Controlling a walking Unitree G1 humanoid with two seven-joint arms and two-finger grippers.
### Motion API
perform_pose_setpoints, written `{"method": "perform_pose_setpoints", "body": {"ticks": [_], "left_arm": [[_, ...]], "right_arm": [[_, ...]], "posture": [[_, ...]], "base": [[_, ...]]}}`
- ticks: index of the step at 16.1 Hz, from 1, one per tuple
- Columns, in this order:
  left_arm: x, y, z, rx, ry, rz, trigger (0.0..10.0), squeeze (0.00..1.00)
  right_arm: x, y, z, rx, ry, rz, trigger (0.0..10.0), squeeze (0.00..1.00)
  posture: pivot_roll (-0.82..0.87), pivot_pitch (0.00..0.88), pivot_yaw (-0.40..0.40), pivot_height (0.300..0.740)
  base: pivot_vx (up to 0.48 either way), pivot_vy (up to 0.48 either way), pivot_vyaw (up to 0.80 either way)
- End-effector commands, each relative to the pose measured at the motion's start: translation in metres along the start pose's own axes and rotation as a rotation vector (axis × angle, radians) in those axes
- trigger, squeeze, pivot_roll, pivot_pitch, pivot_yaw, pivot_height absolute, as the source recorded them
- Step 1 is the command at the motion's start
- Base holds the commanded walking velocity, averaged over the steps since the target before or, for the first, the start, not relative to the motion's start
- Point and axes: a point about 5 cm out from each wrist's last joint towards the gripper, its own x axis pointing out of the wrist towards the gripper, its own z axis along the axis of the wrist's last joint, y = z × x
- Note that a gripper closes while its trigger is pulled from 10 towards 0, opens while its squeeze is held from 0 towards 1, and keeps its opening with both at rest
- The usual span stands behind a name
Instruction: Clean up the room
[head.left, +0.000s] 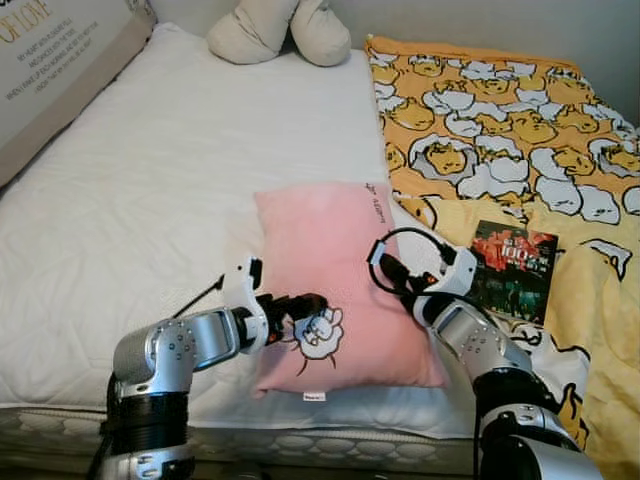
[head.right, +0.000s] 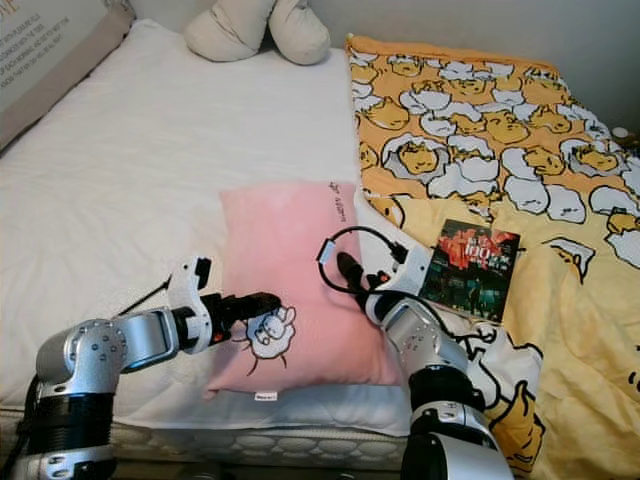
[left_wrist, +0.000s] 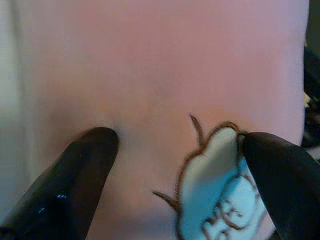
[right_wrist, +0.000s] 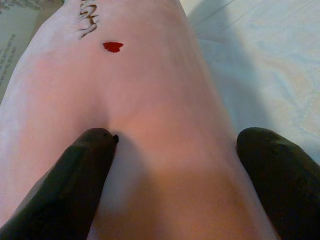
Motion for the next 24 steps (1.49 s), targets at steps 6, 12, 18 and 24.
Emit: {"method": "perform_pose_setpoints", "body": {"ticks": [6, 12, 18, 24], "left_arm": [[0.023, -0.02, -0.017, 0.065, 0.05, -0.086, 10.0, 0.0], [0.034, -0.01, -0.033, 0.076, 0.048, -0.01, 10.0, 0.0], [0.031, 0.004, -0.017, 0.17, -0.127, 0.059, 0.0, 0.0], [0.035, 0.002, -0.019, 0.186, -0.14, 0.022, 0.0, 0.0]], "right_arm": [[0.003, 0.002, 0.002, 0.013, 0.0, 0.002, 10.0, 0.0], [0.005, 0.01, -0.002, 0.068, -0.022, -0.001, 6.5, 0.0], [-0.001, 0.006, -0.009, 0.035, -0.051, -0.033, 0.0, 0.0], [-0.006, 0.005, -0.016, 0.049, -0.059, -0.038, 0.0, 0.0]], "posture": [[0.16, 0.0, -0.061, 0.74], [0.14, 0.0, -0.063, 0.74], [0.14, 0.0, -0.062, 0.74], [0.11, 0.0, -0.051, 0.74]], "base": [[0.0, 0.0, 0.0], [0.0, 0.0, 0.0], [0.0, 0.0, 0.0], [0.0, 0.0, 0.0]]}}
